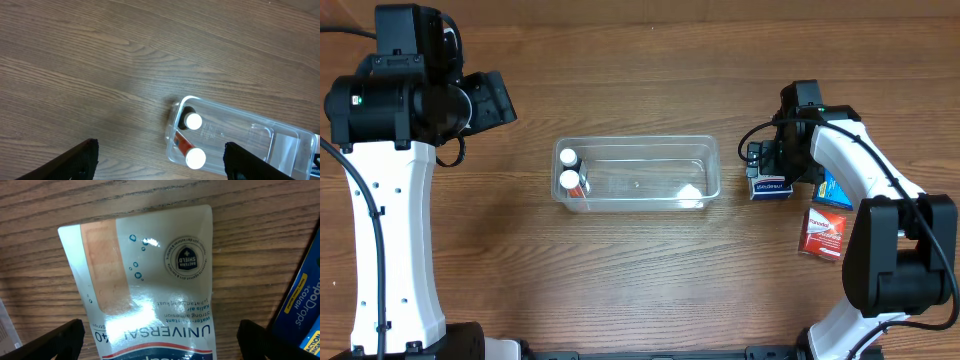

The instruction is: Pack container

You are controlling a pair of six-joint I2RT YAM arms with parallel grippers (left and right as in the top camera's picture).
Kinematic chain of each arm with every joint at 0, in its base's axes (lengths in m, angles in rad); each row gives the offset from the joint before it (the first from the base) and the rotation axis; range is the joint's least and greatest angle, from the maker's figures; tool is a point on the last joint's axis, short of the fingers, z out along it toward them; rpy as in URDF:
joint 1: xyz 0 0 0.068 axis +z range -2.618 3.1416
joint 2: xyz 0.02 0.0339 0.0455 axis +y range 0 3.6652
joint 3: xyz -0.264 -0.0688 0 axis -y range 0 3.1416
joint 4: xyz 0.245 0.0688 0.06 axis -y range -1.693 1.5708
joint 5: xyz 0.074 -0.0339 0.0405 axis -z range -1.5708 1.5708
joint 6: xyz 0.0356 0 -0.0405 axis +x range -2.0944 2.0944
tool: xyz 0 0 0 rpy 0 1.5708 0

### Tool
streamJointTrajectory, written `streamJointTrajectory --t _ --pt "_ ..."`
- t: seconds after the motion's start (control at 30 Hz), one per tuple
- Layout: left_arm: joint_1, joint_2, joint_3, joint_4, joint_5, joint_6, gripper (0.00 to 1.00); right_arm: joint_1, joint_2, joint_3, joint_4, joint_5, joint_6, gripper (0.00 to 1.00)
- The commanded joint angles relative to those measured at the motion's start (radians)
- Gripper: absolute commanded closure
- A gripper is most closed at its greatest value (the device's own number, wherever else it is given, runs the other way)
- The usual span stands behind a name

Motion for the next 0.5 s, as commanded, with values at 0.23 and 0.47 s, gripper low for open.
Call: streamJointTrajectory --t 0.23,0.47 --pt "0.003 0.000 0.018 -0.002 0.015 -0.005 0.18 -0.001 0.055 -0.016 0.022 -0.024 -0.005 0.00" --pt "0.003 0.000 0.018 -0.010 0.014 -0.005 0.18 -0.001 0.073 -0.015 0.040 -0.024 -0.005 0.00"
